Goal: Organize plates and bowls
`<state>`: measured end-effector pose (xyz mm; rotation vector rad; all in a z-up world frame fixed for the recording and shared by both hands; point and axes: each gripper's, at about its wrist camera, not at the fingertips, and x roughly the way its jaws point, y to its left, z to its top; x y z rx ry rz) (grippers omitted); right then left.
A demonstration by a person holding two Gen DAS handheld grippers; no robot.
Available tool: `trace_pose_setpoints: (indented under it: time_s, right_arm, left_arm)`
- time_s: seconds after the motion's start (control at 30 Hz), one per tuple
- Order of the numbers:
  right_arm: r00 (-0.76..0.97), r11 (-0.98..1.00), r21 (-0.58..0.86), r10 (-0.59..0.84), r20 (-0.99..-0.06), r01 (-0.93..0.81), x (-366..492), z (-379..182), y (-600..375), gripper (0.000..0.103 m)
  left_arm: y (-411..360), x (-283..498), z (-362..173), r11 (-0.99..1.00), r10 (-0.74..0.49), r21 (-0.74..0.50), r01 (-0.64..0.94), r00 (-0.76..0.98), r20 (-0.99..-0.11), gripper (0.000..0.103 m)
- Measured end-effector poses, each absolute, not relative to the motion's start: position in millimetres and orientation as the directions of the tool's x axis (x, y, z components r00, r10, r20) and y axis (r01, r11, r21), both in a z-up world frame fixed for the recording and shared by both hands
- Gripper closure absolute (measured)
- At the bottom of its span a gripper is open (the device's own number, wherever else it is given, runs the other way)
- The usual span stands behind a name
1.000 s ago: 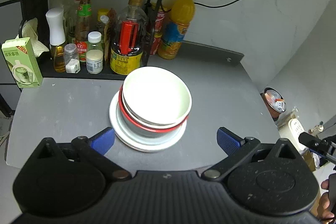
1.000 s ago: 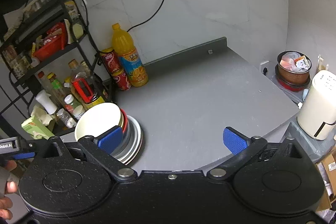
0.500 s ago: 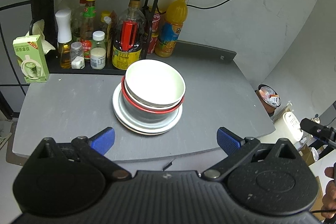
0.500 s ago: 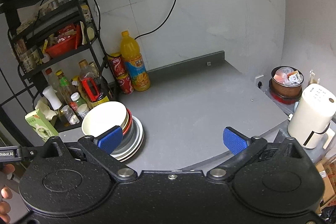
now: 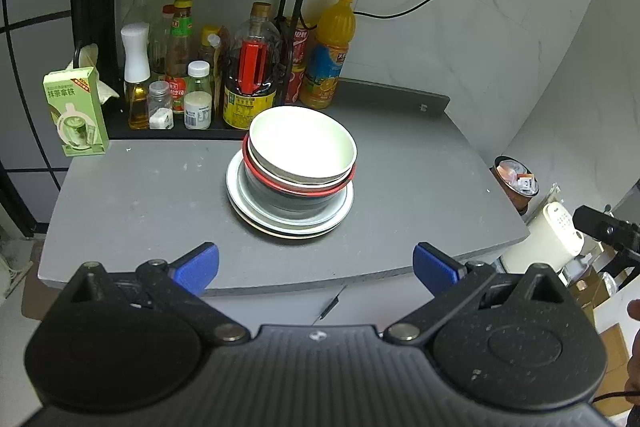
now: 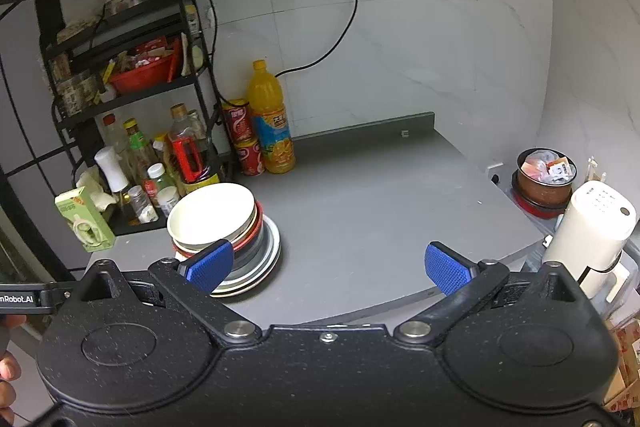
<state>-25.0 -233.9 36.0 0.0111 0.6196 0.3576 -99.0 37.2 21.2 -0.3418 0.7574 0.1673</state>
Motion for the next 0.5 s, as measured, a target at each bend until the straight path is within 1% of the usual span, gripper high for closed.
trace_pose_setpoints:
  time_s: [0.5]
  right_arm:
    - [0.765, 0.946, 0.09, 0.305, -0.567, -0.311, -45.9, 27.5, -232.5, 0.0]
  left_arm:
    - [27.6, -119.2, 13.7, 0.947, 0.038, -0.216, -0.238, 0.751, -0.659, 0.001]
